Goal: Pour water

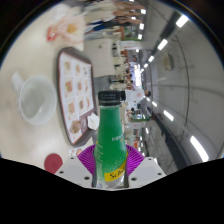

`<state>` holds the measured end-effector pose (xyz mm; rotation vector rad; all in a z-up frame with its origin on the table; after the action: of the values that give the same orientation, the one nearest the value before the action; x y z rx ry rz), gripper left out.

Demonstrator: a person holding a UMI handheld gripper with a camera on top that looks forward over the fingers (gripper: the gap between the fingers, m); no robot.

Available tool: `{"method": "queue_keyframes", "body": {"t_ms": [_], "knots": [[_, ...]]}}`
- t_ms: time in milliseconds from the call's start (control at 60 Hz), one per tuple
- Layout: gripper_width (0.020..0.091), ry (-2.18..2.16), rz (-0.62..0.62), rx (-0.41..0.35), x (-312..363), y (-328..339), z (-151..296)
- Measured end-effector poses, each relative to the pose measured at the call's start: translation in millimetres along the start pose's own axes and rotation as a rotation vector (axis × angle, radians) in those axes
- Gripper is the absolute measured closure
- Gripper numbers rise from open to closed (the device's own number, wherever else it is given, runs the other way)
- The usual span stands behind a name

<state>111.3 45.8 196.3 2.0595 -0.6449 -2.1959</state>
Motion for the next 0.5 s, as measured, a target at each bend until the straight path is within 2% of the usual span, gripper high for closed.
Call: {"method": "queue_keyframes", "body": {"t_ms": [100, 217, 333, 500], "knots": [[0.0749, -0.555, 0.009, -0.138, -14.3, 17.1, -2.9], [0.0749, -1.022, 0.045, -0.267, -12.3, 8.3, -43.5], [0.0749, -1.316, 0.127, -0.314, 26.6, -17.9, -71.1], [0.0749, -1.421, 0.276, -0.352, 80.8, -42.7, -83.5]]}}
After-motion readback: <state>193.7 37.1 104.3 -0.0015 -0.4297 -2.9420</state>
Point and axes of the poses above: the point between the fingertips, and its own axes, seen from behind it with the camera up: x to the left, z up, y backward, against the way the camera looks, the point moved 7 cm from there along y, backward, against the way the camera looks, and after that the axes turned 8 degrees about z, right-handed, at the moved point
